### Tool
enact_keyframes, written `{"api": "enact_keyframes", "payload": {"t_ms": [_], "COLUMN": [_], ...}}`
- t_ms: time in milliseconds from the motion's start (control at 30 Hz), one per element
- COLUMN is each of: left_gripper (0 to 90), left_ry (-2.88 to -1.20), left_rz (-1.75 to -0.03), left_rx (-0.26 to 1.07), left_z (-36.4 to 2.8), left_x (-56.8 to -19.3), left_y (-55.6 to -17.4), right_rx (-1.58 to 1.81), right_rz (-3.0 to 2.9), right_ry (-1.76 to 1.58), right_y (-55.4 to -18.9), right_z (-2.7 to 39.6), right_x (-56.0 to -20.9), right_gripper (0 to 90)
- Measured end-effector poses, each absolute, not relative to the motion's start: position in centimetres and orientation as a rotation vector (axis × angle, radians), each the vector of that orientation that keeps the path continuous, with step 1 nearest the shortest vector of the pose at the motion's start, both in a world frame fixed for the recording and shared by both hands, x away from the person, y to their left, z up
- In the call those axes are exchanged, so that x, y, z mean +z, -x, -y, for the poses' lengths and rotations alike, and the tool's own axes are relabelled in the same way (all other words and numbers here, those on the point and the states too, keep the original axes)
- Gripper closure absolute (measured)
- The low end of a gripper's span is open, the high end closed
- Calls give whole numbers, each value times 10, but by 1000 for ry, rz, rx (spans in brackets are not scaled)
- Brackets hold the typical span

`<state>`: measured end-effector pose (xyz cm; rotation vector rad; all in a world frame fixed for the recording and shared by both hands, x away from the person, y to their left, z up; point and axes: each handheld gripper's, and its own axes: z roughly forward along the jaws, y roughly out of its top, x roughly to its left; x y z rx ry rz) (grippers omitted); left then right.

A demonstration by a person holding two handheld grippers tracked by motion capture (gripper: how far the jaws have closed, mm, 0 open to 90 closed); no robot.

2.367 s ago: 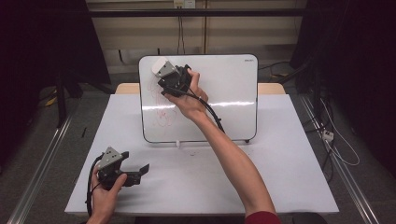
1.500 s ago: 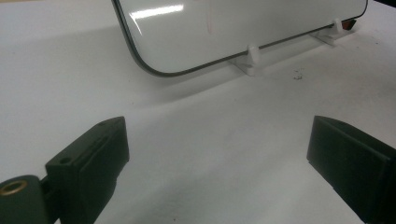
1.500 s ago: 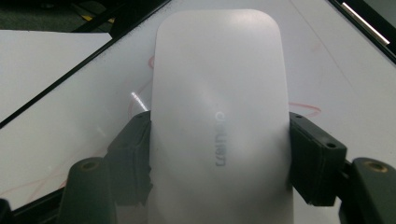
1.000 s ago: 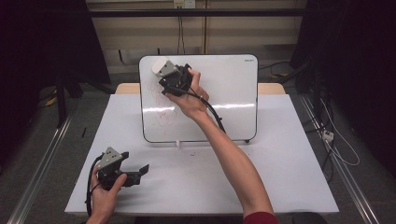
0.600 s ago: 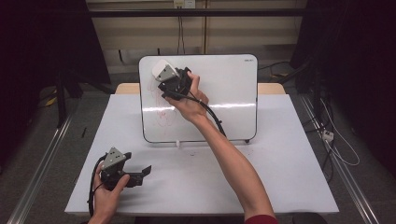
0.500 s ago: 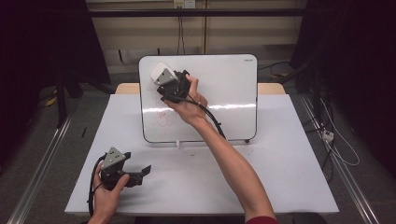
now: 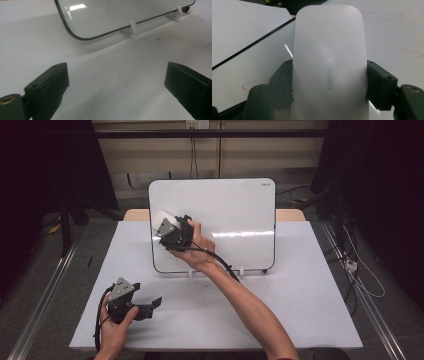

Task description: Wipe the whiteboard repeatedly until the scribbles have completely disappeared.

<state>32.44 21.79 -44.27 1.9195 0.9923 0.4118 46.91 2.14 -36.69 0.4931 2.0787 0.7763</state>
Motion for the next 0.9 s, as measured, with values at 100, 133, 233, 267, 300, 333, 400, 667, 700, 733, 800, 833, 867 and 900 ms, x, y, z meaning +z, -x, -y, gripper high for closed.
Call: {"api": "enact_keyframes", "payload": {"t_ms": [100,133,233,267,300,333,400,667,700,733,800,833,867,900], "left_gripper": [55,55,55,55,55,55,55,55,55,55,55,55,55,55], "left_ry": [-1918,-1918,-1915,-1918,-1918,-1917,-1919,-1912,-1913,-1915,-1917,-1917,-1917,-1917], "left_rz": [-995,-994,-993,-994,-995,-995,-994,-997,-997,-998,-998,-998,-997,-998], "left_rx": [411,412,407,406,405,407,407,403,404,403,404,404,404,405], "left_z": [-219,-219,-219,-219,-220,-220,-220,-221,-221,-221,-220,-220,-220,-219], "left_x": [-443,-443,-443,-443,-443,-443,-442,-443,-443,-443,-442,-442,-442,-442], "left_y": [-325,-325,-324,-324,-324,-324,-324,-324,-324,-324,-324,-324,-324,-325], "right_rx": [763,766,773,774,777,779,775,781,785,778,762,766,760,761], "right_rz": [-2087,-2082,-2076,-2074,-2071,-2063,-2058,-1980,-1975,-1973,-1977,-1979,-1991,-2001], "right_ry": [-491,-497,-520,-524,-537,-550,-572,-697,-702,-698,-691,-696,-689,-683], "right_y": [-472,-473,-479,-481,-483,-485,-491,-507,-506,-504,-499,-498,-495,-492], "right_z": [-23,-23,-21,-20,-19,-17,-12,26,29,30,31,32,33,33], "right_x": [-364,-362,-357,-354,-352,-349,-342,-320,-320,-321,-324,-327,-331,-336], "right_gripper": [316,315,316,316,316,316,316,315,316,315,315,316,315,315]}}
